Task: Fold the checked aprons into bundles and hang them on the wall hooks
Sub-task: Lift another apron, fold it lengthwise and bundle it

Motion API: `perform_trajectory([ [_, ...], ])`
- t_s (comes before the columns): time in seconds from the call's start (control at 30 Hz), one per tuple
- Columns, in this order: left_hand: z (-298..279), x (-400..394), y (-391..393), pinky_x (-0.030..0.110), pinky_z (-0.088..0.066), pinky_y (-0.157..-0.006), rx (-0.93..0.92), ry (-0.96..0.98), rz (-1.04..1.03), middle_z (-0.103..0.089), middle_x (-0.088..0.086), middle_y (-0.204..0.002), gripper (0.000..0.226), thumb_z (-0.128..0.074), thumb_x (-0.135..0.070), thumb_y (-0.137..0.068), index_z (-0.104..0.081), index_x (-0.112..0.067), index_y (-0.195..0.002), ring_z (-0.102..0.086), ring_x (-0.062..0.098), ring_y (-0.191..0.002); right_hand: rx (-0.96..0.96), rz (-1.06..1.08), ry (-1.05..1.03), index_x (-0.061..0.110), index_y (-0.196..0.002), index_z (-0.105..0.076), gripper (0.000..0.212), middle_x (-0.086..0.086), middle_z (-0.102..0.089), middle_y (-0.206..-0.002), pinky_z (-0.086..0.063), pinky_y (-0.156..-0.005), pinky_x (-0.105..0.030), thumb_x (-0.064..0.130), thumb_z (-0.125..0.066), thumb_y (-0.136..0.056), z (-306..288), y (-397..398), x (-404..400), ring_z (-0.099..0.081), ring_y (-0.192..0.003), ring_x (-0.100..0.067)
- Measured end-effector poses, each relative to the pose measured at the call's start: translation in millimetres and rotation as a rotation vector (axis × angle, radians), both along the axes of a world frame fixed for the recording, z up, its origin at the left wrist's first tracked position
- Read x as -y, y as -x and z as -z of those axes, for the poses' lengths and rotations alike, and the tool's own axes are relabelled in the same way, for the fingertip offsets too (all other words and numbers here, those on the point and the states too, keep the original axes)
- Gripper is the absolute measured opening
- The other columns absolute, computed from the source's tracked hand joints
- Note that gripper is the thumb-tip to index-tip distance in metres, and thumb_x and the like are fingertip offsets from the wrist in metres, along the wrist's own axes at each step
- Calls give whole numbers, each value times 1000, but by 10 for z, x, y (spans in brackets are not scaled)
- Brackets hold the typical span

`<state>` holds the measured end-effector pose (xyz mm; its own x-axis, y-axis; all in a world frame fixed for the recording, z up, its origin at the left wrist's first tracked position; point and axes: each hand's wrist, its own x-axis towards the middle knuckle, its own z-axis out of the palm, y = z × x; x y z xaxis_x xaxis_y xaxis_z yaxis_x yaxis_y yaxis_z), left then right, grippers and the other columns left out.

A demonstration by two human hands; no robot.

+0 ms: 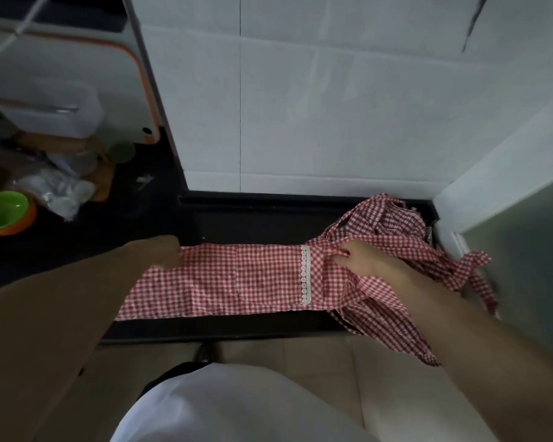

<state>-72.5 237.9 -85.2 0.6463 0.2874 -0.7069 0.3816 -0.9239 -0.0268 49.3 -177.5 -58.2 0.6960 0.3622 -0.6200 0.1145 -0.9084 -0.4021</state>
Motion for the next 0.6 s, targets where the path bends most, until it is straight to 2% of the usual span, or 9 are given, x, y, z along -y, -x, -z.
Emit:
perform_trajectory([
  [0.1,87,-146,-85,27,-54,-74,-13,33,0,-66,2,-96,21,-53,-23,-94,-68,-11,-103,-65,16,-86,72,6,62,13,-105,-66,29,-4,-68,-108,-51,-88,-33,36,-48,-104,67,-70,-70,-63,-93,-18],
  [0.2,209,-226,-90,32,-55,-86,29,18,-30,-65,6,-108,24,-52,-22,-96,-66,-12,-113,-64,19,-93,98,19,136,9,-99,-64,35,-7,-67,-99,-54,-88,-37,36,-44,-106,156,-145,-134,-63,-88,-19],
  [0.27,272,-264,-92,37,-54,-90,29,8,-63,-64,6,-109,25,-53,-25,-96,-64,-14,-116,-64,21,-94,123,24,196,10,-93,-63,35,-6,-65,-92,-53,-81,-33,36,-44,-106,216,-197,-195,-62,-83,-19],
  [0.37,313,-275,-88,46,-41,-103,25,-51,-97,-61,7,-118,28,-52,-33,-98,-59,-15,-119,-59,28,-110,169,59,280,15,-74,-57,36,-2,-60,-76,-42,-60,-26,35,-48,-104,341,-270,-290,-55,-66,-15],
  [0.47,383,-287,-98,48,-30,-111,44,-158,-84,-61,6,-124,36,-54,-40,-97,-57,-16,-123,-55,28,-120,212,81,378,18,-68,-52,35,0,-55,-70,-37,-56,-24,32,-52,-101,434,-297,-356,-51,-61,-13],
  [0.53,422,-257,-113,48,-33,-108,81,-251,-77,-58,7,-128,38,-56,-35,-95,-54,-19,-129,-50,27,-122,242,66,432,19,-69,-51,33,1,-54,-70,-36,-54,-23,31,-53,-100,489,-304,-423,-51,-61,-12],
  [0.6,402,-98,-139,46,-36,-102,196,-320,-29,-50,10,-132,38,-51,-22,-94,-46,-18,-132,-45,28,-122,262,55,462,18,-71,-53,31,1,-56,-72,-34,-52,-22,32,-54,-100,508,-265,-459,-52,-62,-11],
])
